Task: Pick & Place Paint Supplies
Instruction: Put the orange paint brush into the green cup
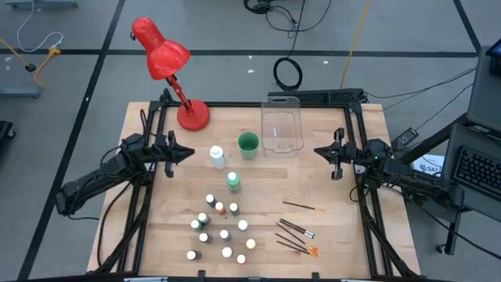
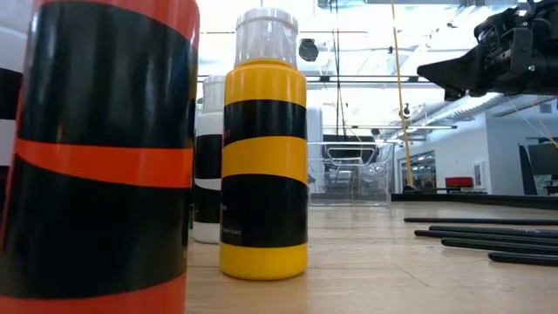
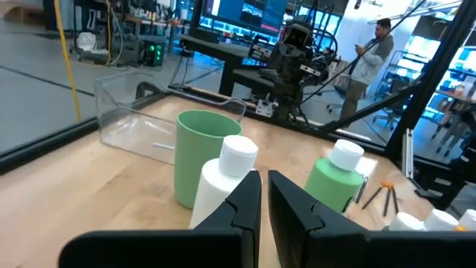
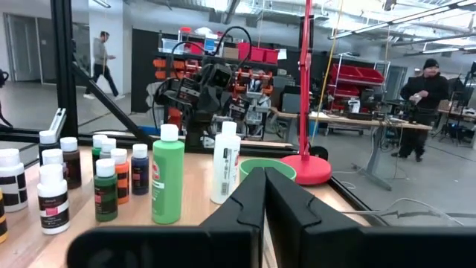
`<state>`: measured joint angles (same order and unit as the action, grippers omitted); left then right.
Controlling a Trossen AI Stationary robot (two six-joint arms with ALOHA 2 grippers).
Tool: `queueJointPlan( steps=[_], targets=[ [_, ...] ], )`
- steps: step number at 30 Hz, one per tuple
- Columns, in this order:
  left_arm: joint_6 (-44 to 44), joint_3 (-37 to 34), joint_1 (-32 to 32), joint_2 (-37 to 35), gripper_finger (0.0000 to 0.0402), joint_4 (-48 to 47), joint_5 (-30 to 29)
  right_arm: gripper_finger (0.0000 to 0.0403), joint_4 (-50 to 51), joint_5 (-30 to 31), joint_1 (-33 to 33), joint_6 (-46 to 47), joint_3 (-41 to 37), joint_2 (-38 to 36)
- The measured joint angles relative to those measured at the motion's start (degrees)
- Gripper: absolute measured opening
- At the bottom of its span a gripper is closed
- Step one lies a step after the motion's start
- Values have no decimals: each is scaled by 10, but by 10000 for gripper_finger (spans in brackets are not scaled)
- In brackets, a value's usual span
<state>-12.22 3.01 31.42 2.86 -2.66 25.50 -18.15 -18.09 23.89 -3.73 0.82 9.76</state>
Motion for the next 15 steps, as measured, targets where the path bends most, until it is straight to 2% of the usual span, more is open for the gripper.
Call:
queueJointPlan(
  steps=[4,10,15],
  targets=[
    [-15,0,0,18,26,-1,0,4,-3,0,0,0,0,0],
    [20,0,0,54,26,-1,0,4,-4,0,0,0,0,0],
    [30,0,0,71,26,-1,-30,4,-11,0,0,0,0,0]
  ],
)
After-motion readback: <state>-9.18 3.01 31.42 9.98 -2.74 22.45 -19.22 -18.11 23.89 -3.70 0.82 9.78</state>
